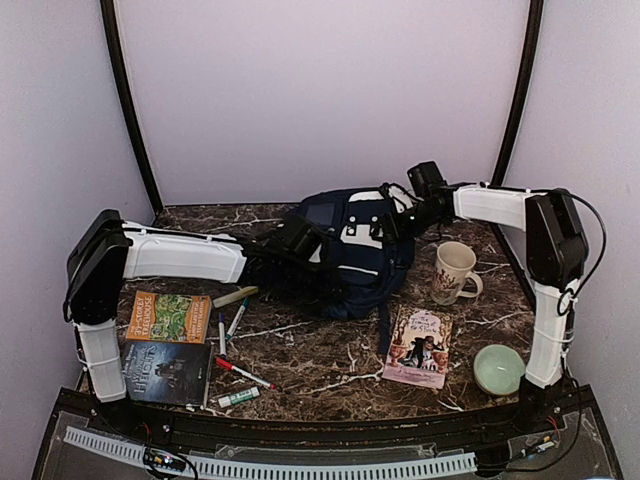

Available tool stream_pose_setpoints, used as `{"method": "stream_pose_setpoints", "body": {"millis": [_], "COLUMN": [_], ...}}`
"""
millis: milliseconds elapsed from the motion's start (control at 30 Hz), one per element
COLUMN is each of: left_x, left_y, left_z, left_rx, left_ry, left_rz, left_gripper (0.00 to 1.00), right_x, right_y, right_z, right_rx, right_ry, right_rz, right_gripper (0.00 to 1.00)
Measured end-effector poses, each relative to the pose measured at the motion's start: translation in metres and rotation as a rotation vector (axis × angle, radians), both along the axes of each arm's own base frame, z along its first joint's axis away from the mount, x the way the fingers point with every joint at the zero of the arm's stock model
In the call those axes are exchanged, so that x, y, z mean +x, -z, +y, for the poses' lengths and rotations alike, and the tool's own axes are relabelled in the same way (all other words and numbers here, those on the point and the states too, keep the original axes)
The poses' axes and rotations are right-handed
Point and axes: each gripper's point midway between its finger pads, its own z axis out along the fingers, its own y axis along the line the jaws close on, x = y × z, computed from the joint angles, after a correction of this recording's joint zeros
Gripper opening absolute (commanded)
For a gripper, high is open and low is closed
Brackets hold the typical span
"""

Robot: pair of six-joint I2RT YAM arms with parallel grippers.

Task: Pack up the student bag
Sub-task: Move the student bag to the center of the board.

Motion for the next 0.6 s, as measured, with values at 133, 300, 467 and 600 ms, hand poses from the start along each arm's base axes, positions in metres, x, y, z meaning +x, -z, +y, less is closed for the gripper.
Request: {"method": "stream_pose_setpoints", "body": {"millis": [133, 300, 467, 600], "left_x": [-0.05, -0.103, -0.11, -0.087], "left_y": [-0.011, -0.061, -0.098, -0.088], "left_z": [-0.014, -0.003, 0.031, 0.054], "left_rx": [0.007, -0.009, 0.034, 0.093], "left_ry": [0.238, 0.485, 0.562, 0.513], "left_rz": [0.011, -0.07, -0.189, -0.198], "left_gripper": [0.53, 0.58, 0.58, 0.61], "right_x": [-0.011, -0.041, -0.065, -0.069], "right_y": [-0.016, -0.038, -0.058, -0.074], "right_z": [0.001, 0.012, 0.014, 0.008], "right_rx": [0.012, 0.051, 0.047, 0.009], "right_ry": [-0.047, -0.148, -0.227, -0.237], "right_rz": [-0.021, -0.037, -0.073, -0.131], "right_gripper": [0.65, 0.67, 0.71, 0.71]}}
